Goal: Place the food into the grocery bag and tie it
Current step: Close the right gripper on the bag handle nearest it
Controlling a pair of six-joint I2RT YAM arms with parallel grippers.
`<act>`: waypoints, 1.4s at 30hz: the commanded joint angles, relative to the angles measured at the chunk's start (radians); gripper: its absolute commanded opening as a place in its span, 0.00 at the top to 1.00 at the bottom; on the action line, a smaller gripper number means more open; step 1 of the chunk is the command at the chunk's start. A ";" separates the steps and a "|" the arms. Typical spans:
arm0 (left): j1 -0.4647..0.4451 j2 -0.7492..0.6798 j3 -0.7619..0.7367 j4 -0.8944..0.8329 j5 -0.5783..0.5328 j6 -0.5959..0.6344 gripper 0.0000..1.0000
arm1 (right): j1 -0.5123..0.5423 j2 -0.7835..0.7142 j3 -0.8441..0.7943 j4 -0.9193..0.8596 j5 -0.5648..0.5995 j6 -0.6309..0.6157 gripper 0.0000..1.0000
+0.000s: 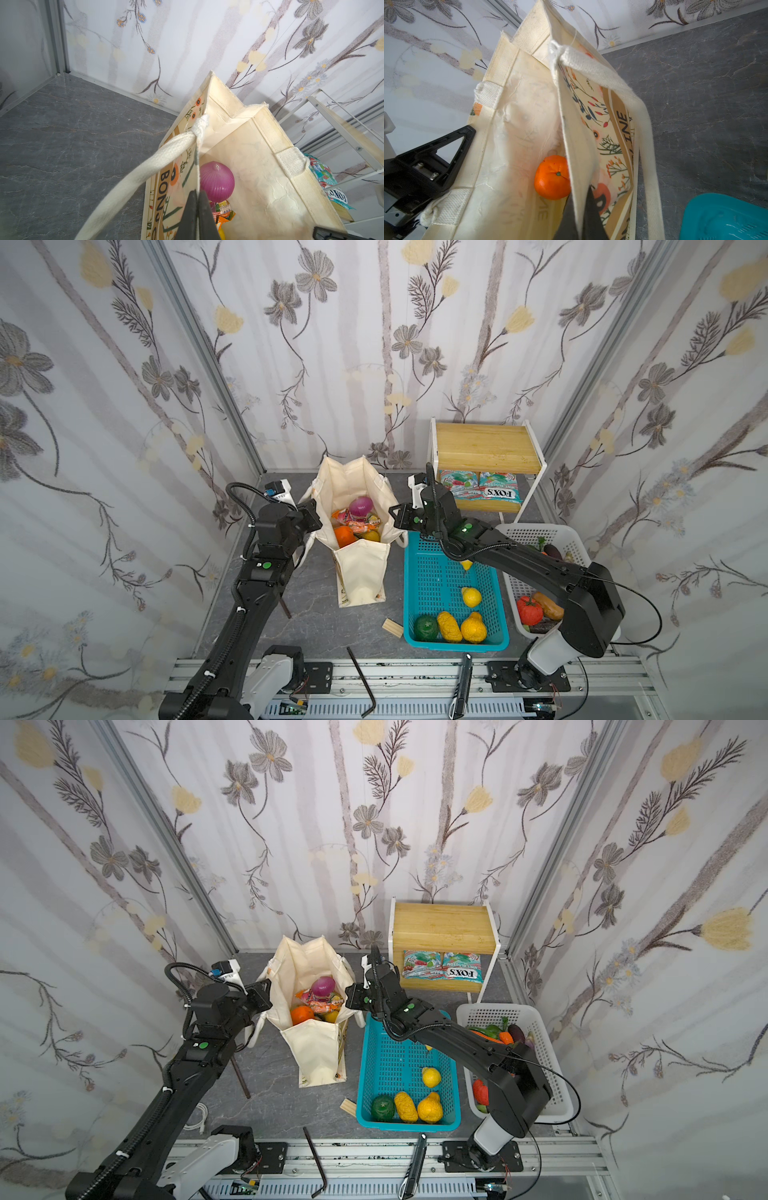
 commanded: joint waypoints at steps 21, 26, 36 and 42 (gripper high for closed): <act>0.010 -0.042 0.153 -0.094 -0.173 -0.031 1.00 | -0.007 -0.112 0.048 -0.003 0.131 -0.049 1.00; -0.068 0.064 0.185 -0.088 -0.145 -0.046 1.00 | 0.026 0.017 0.164 -0.007 0.115 -0.044 1.00; -0.071 0.135 0.187 -0.051 -0.055 -0.092 1.00 | 0.059 0.090 0.183 -0.024 0.138 -0.012 1.00; -0.060 0.097 0.187 -0.046 -0.129 -0.114 0.39 | 0.040 0.068 0.116 0.026 0.106 0.023 1.00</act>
